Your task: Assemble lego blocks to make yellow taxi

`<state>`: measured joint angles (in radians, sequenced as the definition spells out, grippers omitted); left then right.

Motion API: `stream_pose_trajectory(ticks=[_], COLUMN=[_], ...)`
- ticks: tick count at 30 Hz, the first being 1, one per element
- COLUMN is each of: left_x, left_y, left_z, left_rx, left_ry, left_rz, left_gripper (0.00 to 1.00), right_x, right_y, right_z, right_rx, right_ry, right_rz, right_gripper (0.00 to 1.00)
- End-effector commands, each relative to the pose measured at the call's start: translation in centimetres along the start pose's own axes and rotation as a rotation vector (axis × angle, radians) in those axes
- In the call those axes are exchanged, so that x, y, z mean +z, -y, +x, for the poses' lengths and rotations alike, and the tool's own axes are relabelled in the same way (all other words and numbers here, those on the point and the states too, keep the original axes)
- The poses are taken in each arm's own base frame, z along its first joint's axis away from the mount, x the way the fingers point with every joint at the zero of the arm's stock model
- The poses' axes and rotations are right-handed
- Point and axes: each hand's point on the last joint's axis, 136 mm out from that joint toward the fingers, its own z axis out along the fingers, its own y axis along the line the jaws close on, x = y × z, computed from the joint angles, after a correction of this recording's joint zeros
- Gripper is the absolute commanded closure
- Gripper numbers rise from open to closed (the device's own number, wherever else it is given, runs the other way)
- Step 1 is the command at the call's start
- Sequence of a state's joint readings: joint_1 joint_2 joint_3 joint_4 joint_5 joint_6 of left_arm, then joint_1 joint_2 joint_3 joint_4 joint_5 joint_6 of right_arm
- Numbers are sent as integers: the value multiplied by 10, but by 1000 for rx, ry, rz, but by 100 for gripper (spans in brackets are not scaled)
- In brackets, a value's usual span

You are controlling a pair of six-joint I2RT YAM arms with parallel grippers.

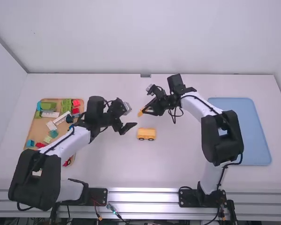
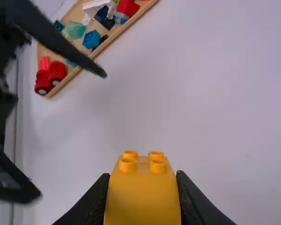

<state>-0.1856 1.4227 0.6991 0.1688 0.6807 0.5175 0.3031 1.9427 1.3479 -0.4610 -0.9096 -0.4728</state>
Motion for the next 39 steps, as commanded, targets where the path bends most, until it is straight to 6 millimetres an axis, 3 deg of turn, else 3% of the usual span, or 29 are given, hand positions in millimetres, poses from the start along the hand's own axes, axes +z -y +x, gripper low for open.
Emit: stream_pose_trajectory(ticks=[1,3,8,12,19,28,31,34,35,39], left_x=[-20,-24,-8,-1,9,15,15,16,16,16], left_y=[16,14,10,24,29,25,27,27,27,27], left_z=[-40,-47,-46,-37,-24,-22,-22,-21,-21,-21], left_rx=[88,76,4,37,12,2,1,-2,-3,-3], left_ry=[162,173,124,97,87,90,88,81,81,80], left_rz=[179,228,297,407,459,451,455,454,453,454], left_gripper=[1,1,1,1,0,11,18,34,44,54], right_x=[-4,-9,-12,-14,-9,-1,-1,-1,-1,-1], right_y=[-3,-13,-42,-42,-48,-57,-57,-57,-57,-57], right_z=[-12,-12,-11,-13,-13,-10,-10,-10,-11,-11], right_rx=[-226,-331,-545,-560,-604,-642,-646,-645,-646,-648], right_ry=[8,-4,11,11,7,-15,-13,-11,-10,-9], right_rz=[-15,-53,-165,-162,-180,-201,-199,-200,-200,-198], right_gripper=[77,77,77,77,77,78,78,78,78,78])
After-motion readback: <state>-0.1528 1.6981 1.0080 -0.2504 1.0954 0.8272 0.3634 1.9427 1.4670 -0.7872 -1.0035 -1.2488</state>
